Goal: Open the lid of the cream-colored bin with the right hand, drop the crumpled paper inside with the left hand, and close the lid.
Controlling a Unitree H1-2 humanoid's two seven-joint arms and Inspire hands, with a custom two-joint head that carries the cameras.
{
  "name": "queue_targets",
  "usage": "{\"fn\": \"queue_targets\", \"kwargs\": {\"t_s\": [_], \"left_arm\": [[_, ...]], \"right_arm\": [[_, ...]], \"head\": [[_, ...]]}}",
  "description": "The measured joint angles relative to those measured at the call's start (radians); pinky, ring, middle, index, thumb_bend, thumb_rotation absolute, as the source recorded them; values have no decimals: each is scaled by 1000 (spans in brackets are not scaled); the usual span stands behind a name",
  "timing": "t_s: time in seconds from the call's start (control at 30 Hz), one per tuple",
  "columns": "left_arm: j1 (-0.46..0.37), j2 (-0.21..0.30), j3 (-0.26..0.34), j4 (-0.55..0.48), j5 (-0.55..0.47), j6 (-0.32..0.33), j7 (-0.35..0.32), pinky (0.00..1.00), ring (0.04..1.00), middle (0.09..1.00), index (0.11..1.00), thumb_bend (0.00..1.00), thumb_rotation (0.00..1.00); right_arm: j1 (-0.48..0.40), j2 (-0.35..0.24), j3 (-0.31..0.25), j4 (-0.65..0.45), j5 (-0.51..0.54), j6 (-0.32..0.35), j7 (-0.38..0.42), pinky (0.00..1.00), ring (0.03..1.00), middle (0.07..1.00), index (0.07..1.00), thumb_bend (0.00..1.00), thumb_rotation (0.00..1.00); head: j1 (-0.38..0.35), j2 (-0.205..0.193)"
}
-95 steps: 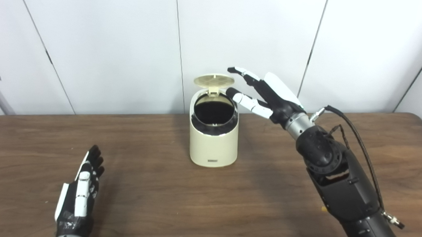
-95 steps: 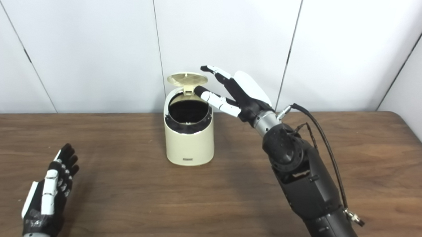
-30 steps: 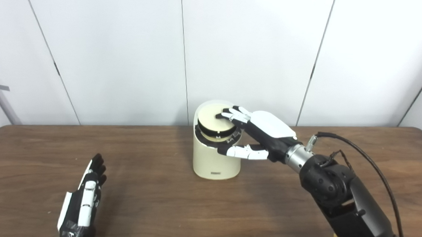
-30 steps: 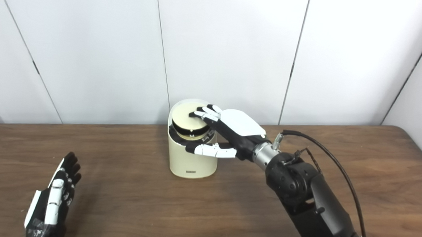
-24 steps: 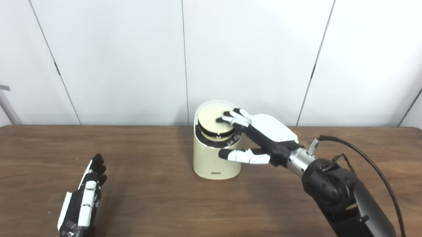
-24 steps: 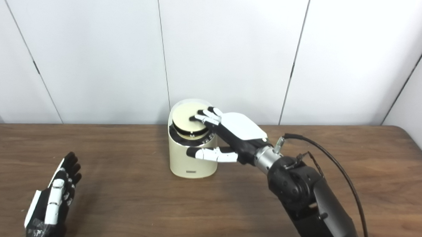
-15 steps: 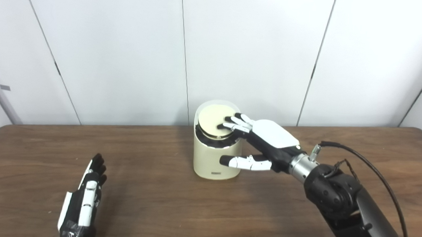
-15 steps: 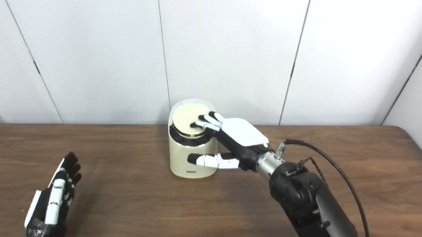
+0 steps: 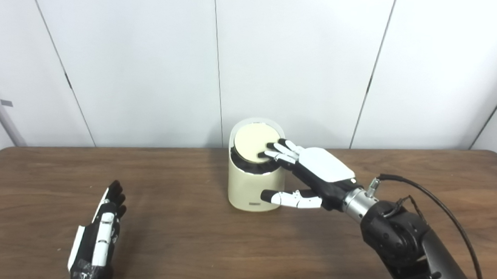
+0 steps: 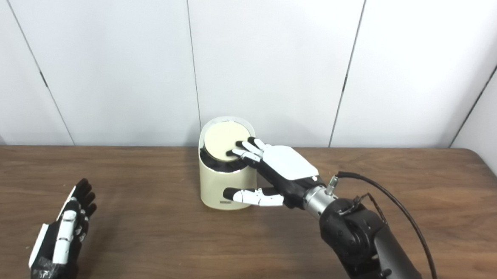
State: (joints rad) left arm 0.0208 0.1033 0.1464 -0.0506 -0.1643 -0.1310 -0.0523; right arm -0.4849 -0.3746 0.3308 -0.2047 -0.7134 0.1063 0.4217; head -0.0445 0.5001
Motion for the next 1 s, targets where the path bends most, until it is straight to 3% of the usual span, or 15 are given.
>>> {"fn": "queue_targets", "kwargs": {"t_s": [1.0], "left_arm": [[0,-2,1,0,7,-7,4,1000,1000,1000,1000,451,864]], "right_arm": [[-8,2,5,33,-34,-35,-16,966,1000,959,852,581,1000]], "head": [[6,6]]}}
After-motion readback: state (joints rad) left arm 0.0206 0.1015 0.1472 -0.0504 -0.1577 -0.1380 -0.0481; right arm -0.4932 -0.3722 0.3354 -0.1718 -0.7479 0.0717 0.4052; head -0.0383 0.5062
